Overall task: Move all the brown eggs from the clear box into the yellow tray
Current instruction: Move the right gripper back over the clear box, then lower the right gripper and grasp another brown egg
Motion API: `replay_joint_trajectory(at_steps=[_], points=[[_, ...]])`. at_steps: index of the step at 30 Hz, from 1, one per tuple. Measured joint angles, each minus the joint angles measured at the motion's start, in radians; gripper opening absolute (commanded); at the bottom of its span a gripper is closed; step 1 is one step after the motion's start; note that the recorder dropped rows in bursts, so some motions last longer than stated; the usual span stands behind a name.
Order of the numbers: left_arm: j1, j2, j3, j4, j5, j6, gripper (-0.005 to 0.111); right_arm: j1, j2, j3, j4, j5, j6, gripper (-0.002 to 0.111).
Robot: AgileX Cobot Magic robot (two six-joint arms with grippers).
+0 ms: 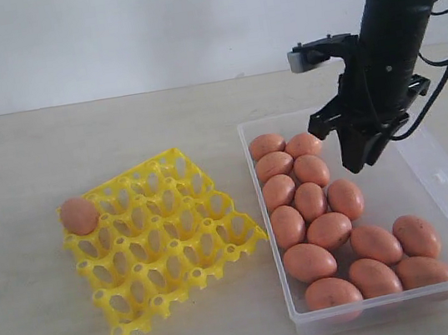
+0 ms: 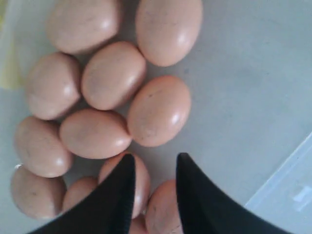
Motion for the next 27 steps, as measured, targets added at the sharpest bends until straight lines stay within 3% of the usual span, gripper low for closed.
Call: replay_joint_trajectory(at_steps=[2, 4, 11, 27], points=[[0.000, 0.000, 0.000, 0.000, 0.000, 0.000, 0.004, -0.005, 0.011, 0.000, -0.025, -0.017, 0.013, 0.057], [0.000, 0.000, 0.000, 0.000, 0.000, 0.000, 0.004, -0.011, 0.017, 0.000, -0.023, -0.052, 0.042, 0.060], [0.000, 0.000, 0.000, 0.000, 0.000, 0.000, 0.004, -0.011, 0.038, 0.000, 0.103, -0.139, 0.077, 0.059], [0.000, 0.000, 0.000, 0.000, 0.000, 0.000, 0.004, -0.011, 0.132, 0.000, 0.042, -0.153, 0.210, 0.059]])
